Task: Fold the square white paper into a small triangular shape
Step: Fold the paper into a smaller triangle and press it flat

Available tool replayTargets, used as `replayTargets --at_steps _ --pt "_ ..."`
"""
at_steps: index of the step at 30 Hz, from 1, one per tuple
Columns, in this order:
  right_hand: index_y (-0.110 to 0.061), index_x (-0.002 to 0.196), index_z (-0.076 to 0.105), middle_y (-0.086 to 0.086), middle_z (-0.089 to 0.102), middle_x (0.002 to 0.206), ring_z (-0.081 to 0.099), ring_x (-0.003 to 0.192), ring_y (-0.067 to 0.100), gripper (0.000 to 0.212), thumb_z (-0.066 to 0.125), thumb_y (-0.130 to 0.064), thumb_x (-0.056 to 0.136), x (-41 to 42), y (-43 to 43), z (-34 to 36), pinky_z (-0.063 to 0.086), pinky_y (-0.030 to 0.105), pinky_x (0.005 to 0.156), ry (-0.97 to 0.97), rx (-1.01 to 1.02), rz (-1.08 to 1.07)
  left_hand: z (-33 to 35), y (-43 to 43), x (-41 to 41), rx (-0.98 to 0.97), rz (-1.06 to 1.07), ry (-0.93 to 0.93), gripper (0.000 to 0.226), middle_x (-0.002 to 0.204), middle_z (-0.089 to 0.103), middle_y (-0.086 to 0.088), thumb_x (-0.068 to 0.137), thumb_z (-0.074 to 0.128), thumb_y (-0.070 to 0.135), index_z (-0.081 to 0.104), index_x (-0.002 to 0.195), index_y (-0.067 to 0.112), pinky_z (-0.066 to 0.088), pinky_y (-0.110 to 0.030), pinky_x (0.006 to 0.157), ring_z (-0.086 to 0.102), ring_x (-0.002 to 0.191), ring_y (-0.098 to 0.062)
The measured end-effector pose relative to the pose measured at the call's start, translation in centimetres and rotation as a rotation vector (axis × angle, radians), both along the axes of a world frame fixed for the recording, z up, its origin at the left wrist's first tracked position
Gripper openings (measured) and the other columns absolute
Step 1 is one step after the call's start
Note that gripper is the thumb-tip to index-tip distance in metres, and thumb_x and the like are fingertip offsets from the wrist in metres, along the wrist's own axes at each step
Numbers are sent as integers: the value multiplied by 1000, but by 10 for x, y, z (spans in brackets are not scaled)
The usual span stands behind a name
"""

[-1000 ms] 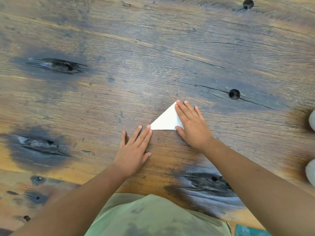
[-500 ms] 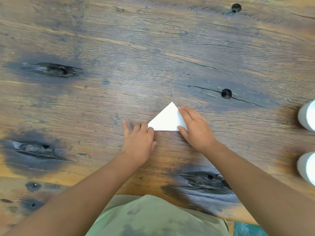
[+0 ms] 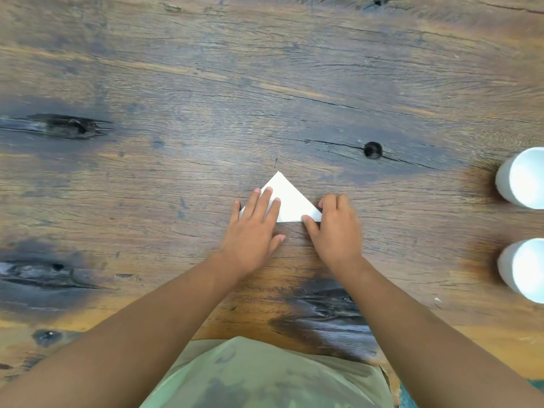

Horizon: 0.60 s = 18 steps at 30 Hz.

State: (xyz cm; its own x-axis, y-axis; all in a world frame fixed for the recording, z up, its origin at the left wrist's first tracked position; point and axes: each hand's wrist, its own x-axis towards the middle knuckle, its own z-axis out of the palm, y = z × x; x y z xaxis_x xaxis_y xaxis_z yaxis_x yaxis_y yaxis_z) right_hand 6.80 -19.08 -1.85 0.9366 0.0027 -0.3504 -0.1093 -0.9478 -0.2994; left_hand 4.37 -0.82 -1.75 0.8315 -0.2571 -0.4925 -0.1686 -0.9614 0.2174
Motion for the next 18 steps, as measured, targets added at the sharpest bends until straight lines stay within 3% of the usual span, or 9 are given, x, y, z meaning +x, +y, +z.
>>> replayTargets --at_steps 5,9,14,18 --pt "-15 102 53 6 50 110 49 103 27 30 67 -36 86 1 9 -1 47 42 86 25 34 -87 -3 1 -3 -2 -10 26 79 166 -11 -8 99 41 53 4 157 16 9 -58 120 -10 153 -28" --pt "-19 97 49 -2 52 100 51 90 18 25 70 -29 85 1 4 -5 42 33 70 37 186 -150 -5 3 -6 14 -35 40 80 165 -19 -9 100 29 58 -5 157 15 6 -59 120 -16 151 -28" --pt "-23 106 57 -7 59 85 58 79 12 24 70 -26 86 6 -7 -7 40 25 63 125 461 -345 -3 0 -5 14 -42 90 84 162 -28 -10 99 23 62 -15 155 13 -1 -61 119 -24 149 -30" --pt "-30 83 61 -11 62 74 58 69 8 10 67 -23 85 8 -6 -6 41 26 61 148 504 -392 -1 1 -4 -10 -33 99 82 163 -26 -9 100 28 59 -11 156 13 1 -61 120 -23 149 -29"
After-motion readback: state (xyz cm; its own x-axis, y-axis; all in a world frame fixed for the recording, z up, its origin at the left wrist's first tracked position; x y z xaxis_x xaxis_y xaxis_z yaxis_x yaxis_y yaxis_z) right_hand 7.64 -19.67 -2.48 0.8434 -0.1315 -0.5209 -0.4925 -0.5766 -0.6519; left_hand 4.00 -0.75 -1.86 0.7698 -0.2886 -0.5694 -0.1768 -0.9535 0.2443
